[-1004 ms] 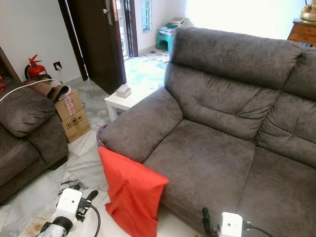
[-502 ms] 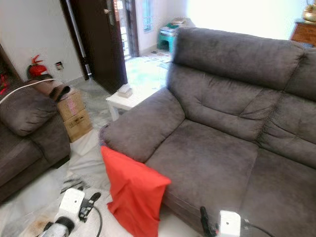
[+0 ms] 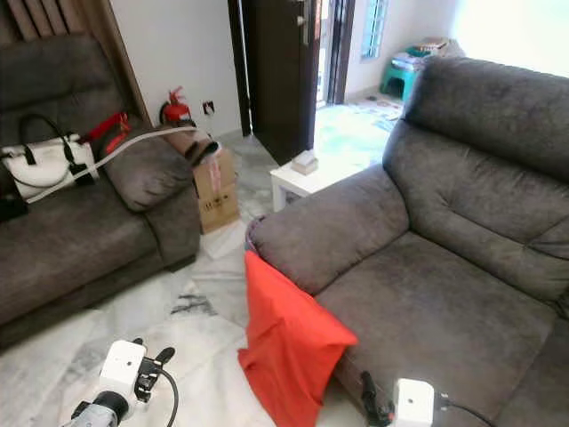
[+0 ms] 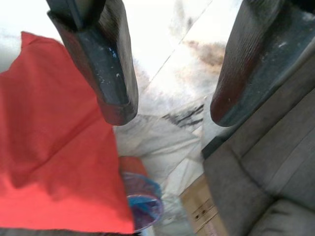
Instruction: Move the pillow to the sofa from floor
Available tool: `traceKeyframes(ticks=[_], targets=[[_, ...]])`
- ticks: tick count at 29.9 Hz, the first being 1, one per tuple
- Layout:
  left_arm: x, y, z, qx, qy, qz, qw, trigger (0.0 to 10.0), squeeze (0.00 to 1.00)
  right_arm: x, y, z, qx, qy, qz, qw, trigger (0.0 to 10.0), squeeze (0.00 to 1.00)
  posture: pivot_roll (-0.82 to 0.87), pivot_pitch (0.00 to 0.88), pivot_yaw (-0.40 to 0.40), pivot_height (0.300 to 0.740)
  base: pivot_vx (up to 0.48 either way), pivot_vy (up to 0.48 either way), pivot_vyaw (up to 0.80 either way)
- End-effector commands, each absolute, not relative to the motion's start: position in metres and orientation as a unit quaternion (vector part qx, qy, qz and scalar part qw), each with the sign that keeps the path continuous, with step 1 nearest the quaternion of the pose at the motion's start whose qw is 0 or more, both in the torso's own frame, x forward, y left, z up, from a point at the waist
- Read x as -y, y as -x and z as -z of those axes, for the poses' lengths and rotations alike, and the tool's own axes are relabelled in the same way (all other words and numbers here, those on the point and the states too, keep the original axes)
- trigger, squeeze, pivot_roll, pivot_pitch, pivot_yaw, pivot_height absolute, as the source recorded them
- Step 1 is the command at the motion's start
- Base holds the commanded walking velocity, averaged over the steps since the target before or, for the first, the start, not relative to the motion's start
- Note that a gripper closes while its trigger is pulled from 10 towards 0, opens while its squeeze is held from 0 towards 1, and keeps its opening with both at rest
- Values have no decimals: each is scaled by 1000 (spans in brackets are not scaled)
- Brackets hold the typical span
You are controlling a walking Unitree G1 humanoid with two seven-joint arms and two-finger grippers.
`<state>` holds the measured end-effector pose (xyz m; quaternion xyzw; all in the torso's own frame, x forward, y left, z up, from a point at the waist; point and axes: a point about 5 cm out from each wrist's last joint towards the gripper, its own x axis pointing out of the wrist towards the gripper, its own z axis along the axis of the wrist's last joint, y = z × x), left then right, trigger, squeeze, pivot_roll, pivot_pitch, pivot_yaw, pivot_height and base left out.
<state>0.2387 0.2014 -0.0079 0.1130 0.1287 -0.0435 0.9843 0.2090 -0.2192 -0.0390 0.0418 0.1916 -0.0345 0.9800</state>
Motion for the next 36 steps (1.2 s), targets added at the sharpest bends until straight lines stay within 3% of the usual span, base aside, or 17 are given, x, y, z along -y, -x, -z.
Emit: traceKeyframes(ticks=[1, 23, 36], targets=[[-203, -240, 7, -128, -113, 38, 985, 10000, 0, 221, -204, 43, -204, -47, 39, 977, 10000, 0, -60, 20, 40, 740, 0, 0, 0], [-201, -241, 6, -122, -102, 42, 986, 10000, 0, 211, -201, 47, -217, -51, 30, 974, 10000, 0, -54, 46, 44, 740, 0, 0, 0], [-200, -242, 5, -120, -94, 47, 987, 10000, 0, 212, -201, 47, -217, -45, 29, 975, 10000, 0, -53, 52, 48, 740, 271, 0, 0]])
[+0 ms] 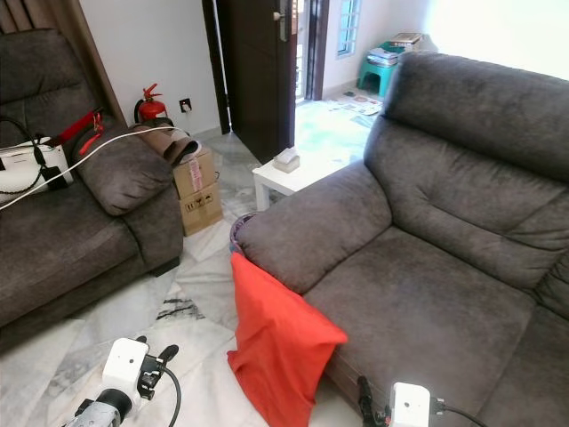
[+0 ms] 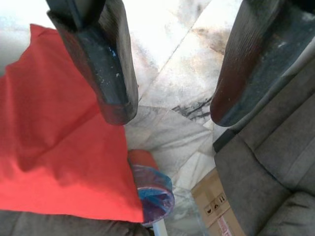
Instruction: Move the pillow to the sofa from floor
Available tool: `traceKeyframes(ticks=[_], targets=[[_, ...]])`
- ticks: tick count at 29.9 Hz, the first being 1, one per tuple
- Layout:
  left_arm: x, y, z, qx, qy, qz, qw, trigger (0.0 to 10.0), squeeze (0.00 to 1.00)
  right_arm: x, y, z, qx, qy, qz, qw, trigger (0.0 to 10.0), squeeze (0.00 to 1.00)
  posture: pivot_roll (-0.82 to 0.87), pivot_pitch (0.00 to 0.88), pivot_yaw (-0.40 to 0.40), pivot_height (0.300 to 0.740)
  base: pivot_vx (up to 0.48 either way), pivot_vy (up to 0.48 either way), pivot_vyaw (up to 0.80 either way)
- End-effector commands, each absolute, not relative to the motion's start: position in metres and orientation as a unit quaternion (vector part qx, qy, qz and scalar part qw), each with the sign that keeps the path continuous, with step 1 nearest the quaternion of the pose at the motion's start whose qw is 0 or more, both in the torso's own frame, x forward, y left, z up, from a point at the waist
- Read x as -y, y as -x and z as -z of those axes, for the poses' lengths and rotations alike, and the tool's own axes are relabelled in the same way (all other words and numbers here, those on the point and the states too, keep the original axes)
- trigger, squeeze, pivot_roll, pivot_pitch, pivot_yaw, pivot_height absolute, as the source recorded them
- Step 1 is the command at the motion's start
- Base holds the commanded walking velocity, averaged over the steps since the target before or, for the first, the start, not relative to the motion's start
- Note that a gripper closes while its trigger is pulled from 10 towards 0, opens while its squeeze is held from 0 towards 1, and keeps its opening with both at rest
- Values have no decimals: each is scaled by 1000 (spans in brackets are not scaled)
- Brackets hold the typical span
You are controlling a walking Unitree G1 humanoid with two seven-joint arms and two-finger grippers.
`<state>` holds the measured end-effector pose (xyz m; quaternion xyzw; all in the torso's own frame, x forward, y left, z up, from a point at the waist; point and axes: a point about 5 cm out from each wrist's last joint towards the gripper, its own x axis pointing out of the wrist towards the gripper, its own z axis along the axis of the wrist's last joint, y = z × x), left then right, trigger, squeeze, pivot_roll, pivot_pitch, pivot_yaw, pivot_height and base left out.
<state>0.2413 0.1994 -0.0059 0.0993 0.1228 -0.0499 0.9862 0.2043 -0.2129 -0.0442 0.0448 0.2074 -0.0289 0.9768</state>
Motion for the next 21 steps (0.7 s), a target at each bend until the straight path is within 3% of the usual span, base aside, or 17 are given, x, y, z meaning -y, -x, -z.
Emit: traceKeyframes(ticks=[1, 17, 21], targets=[[-200, -242, 5, -119, -94, 48, 987, 10000, 0, 212, -200, 47, -217, -46, 30, 975, 10000, 0, -53, 52, 48, 740, 304, 0, 0], [-200, -243, 3, -115, -93, 49, 988, 10000, 0, 211, -202, 47, -218, -45, 26, 975, 10000, 0, -50, 49, 47, 740, 308, 0, 0], [-199, -244, 2, -109, -93, 50, 988, 10000, 0, 211, -203, 47, -218, -40, 23, 975, 10000, 0, -50, 49, 47, 740, 0, 0, 105]])
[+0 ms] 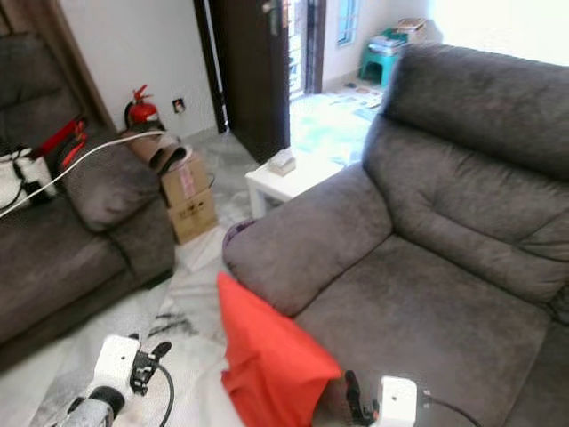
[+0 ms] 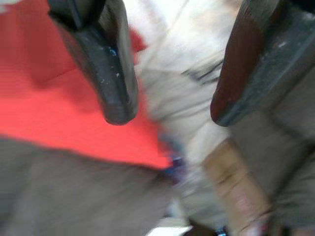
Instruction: Move the pillow to the sofa from floor
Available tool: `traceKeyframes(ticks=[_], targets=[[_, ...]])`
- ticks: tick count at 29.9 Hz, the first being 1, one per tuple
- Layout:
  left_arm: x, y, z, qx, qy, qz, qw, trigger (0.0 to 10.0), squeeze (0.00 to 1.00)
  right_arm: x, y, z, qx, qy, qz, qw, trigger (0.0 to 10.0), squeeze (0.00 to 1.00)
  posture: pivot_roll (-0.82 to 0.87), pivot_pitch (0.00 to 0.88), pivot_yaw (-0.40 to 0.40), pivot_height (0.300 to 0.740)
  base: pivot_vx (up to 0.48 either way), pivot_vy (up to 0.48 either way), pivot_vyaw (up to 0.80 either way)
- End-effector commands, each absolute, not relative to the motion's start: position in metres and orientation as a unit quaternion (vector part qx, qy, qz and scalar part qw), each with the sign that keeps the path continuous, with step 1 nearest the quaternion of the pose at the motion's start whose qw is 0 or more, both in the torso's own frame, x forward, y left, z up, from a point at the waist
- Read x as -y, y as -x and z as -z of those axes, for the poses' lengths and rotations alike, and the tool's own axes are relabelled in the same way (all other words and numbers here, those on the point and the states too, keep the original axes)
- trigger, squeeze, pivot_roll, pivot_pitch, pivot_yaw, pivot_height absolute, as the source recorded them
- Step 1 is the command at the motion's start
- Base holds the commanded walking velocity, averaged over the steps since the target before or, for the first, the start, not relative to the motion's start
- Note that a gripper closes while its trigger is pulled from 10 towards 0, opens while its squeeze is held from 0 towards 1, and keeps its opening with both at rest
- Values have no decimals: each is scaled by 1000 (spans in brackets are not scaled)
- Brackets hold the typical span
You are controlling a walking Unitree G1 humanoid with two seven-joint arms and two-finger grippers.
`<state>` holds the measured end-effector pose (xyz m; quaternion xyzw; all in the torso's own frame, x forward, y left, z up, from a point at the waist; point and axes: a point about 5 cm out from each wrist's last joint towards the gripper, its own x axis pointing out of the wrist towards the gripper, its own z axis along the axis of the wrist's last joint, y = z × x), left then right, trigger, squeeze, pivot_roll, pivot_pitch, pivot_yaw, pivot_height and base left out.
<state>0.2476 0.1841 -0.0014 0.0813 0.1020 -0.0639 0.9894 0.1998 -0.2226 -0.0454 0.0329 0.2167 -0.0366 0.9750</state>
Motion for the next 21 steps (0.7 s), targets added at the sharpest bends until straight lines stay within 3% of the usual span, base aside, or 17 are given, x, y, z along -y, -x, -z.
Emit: traceKeyframes(ticks=[1, 5, 11, 21], targets=[[-199, -244, 2, -109, -93, 50, 988, 10000, 0, 211, -203, 47, -218, -40, 23, 975, 10000, 0, -50, 49, 47, 740, 0, 0, 419], [-198, -243, 3, -110, -94, 51, 988, 10000, 0, 211, -202, 47, -220, -38, 22, 974, 10000, 0, -50, 52, 46, 740, 0, 0, 755], [-197, -245, -1, -99, -98, 54, 989, 10000, 0, 212, -206, 44, -210, -51, 28, 976, 10000, 0, -49, 51, 46, 740, 0, 0, 0], [-190, -261, -27, -32, -106, 65, 992, 10000, 0, 212, -231, 18, -117, -74, 40, 990, 10000, 0, -55, 47, 51, 740, 0, 0, 0]])
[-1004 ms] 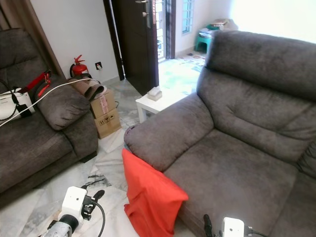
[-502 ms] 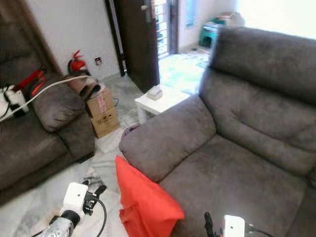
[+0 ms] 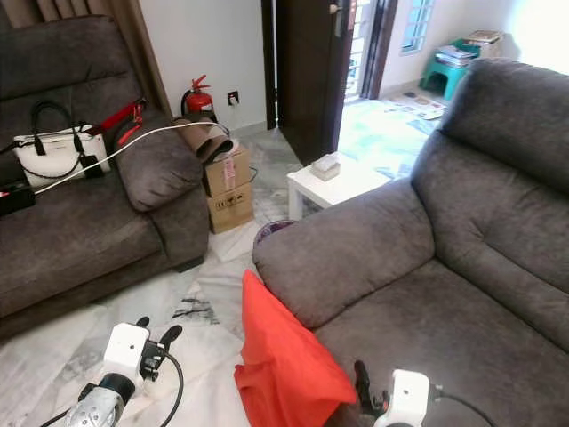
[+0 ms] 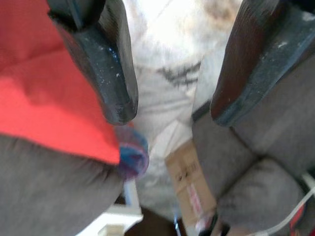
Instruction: Move the pillow to the sofa from floor
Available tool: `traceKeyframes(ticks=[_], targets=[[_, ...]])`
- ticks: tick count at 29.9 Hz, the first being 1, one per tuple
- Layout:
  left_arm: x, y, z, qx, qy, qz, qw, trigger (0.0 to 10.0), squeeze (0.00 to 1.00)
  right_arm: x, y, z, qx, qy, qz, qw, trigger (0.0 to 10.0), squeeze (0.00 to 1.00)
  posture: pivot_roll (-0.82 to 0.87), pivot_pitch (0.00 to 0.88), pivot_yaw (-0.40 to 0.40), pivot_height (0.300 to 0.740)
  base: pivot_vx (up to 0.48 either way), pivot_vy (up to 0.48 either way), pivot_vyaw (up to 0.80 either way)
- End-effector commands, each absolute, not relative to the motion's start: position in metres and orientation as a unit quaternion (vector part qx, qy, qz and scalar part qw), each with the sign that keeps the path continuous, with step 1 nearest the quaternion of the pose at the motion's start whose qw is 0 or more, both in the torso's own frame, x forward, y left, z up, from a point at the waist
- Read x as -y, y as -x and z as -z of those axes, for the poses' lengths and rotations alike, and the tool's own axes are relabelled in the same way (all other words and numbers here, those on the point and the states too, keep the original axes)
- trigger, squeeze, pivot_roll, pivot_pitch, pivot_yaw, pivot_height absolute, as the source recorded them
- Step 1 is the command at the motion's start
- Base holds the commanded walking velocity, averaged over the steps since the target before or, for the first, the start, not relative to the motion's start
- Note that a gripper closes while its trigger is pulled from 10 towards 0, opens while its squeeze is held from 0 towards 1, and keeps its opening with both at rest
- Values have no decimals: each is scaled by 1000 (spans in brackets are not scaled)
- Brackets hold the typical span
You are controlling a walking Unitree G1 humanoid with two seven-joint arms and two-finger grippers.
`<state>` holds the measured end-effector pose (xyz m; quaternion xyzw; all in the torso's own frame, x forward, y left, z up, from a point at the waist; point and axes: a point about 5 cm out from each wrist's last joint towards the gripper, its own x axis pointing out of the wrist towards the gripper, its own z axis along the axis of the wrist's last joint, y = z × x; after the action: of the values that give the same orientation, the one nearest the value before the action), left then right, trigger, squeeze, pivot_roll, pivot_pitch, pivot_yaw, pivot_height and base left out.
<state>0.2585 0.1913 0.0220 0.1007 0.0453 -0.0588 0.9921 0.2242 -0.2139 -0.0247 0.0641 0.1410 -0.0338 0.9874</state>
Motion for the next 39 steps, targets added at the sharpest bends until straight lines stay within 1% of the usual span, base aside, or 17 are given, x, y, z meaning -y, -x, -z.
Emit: traceKeyframes(ticks=[1, 4, 9, 11, 14, 16, 19, 26, 31, 36, 39], targets=[[-190, -262, -29, -28, -108, 67, 991, 10000, 0, 212, -232, 16, -110, -76, 41, 990, 10000, 0, -55, 47, 51, 740, 0, 0, 0], [-189, -265, -36, -16, -112, 72, 991, 10000, 0, 216, -237, 6, -77, -81, 54, 992, 10000, 0, -57, 41, 55, 740, 0, 0, 0], [-190, -265, -39, -8, -115, 74, 990, 10000, 0, 216, -238, 1, -61, -85, 54, 993, 10000, 0, -66, 30, 57, 740, 0, 0, 0], [-189, -265, -39, -9, -117, 77, 990, 10000, 0, 212, -235, 4, -68, -80, 39, 994, 10000, 0, -62, 29, 55, 740, 0, 0, 0], [-188, -264, -39, -10, -114, 78, 990, 10000, 0, 212, -233, 7, -83, -86, 44, 992, 10000, 0, -66, 26, 55, 740, 0, 0, 0], [-187, -262, -38, -11, -116, 81, 990, 10000, 0, 213, -233, 10, -97, -108, 57, 988, 10000, 0, -71, 21, 57, 726, 0, 0, 0], [-185, -261, -37, -12, -118, 86, 989, 10000, 0, 214, -233, 8, -90, -91, 53, 990, 10000, 0, -73, 20, 57, 706, 0, 0, 0], [-184, -262, -38, -11, -115, 87, 990, 10000, 0, 210, -233, 9, -97, -93, 42, 990, 10000, 0, -73, 7, 56, 706, 0, 0, 0], [-189, -259, -35, -17, -117, 80, 990, 10000, 0, 211, -233, 10, -108, -88, 36, 990, 10000, 0, -74, 4, 56, 706, 0, 0, 0], [-190, -257, -34, -19, -118, 79, 990, 10000, 0, 216, -233, 9, -103, -80, 36, 991, 10000, 0, -74, 2, 54, 671, 0, 0, 0], [-189, -257, -33, -22, -115, 81, 990, 10000, 0, 215, -233, 11, -114, -76, 42, 990, 10000, 0, -79, 3, 54, 671, 0, 0, 0]])
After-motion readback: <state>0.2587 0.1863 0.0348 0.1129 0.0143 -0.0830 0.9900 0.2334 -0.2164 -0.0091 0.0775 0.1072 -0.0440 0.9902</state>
